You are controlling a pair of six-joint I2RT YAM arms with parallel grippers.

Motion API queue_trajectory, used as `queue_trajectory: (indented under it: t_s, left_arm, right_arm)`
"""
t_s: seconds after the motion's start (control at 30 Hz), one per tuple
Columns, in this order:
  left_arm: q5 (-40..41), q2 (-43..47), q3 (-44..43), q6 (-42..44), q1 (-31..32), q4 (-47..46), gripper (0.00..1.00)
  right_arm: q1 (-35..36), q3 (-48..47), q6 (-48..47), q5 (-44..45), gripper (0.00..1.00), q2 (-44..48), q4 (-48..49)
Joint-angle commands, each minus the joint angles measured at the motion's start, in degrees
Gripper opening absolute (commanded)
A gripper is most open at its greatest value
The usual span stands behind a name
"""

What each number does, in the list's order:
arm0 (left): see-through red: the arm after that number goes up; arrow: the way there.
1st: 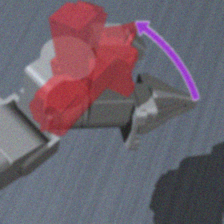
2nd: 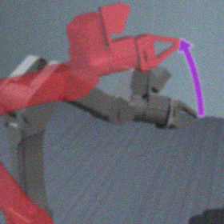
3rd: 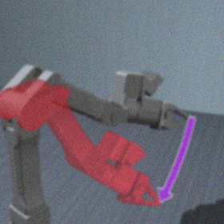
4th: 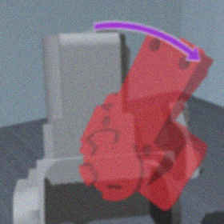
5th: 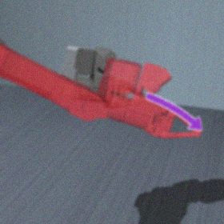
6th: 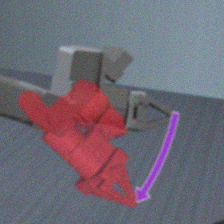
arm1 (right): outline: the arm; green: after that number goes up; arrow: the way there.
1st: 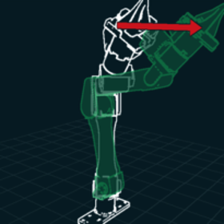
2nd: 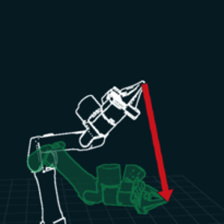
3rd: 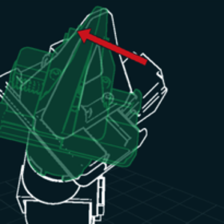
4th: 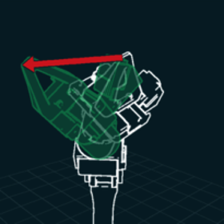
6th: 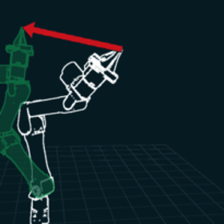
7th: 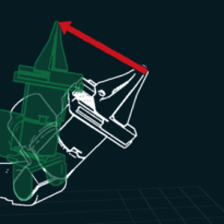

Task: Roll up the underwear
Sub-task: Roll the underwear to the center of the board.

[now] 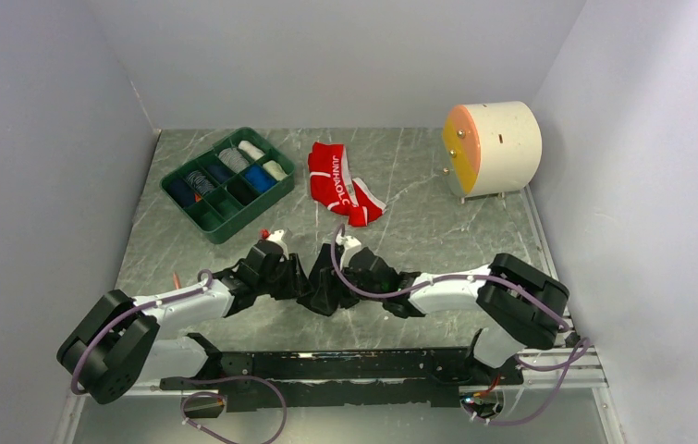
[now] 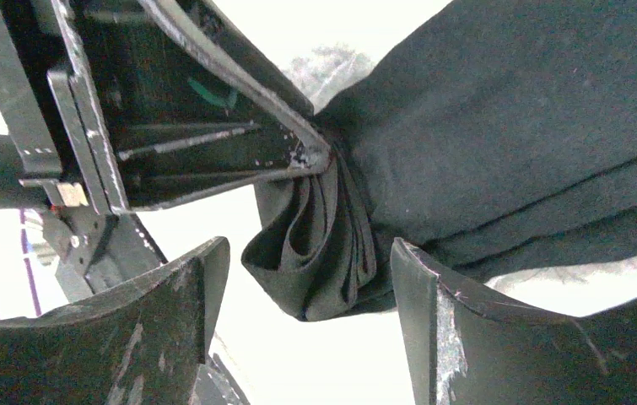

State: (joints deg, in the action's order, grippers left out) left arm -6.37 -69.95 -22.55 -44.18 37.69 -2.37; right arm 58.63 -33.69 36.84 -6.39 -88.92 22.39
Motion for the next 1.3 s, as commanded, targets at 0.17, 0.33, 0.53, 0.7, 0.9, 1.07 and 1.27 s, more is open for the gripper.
queue_trajectory:
  t_s: [0.17,0.33,0.53,0.7,0.9,1.07,1.27]
  left_arm:
    - [0.65,-0.3,0.57,1.89,-0.15,4.66,0.44]
    - [0.72,0.44,0.22,1.85,-0.17,5.56,0.44]
    - [1.83,4.31,0.28,1.52,-0.21,6.32,0.65]
    - [2.09,9.42,2.61,-0.13,-0.22,5.02,0.81]
    - [0.58,9.76,6.06,-4.22,-0.62,2.94,0.83]
    - [-2.56,8.8,12.56,-16.38,-1.09,-7.0,0.76]
    - [-2.55,7.8,18.22,-25.76,-1.04,-10.51,0.65]
  right_arm:
    - [4.03,-3.06,-2.87,8.78,0.67,-1.1,-4.59]
    - [3.91,-1.46,-0.86,8.07,0.35,-1.26,-2.36]
    - [-0.48,3.79,5.42,1.04,0.09,-3.33,4.44]
    - [-6.48,8.08,10.2,-9.9,0.05,-8.02,15.18]
    - [-10.39,10.02,13.08,-16.95,0.02,-15.35,23.35]
    - [-10.69,9.43,12.32,-18.19,0.03,-17.2,22.49]
    - [-10.96,9.18,12.26,-16.35,0.05,-17.25,18.74]
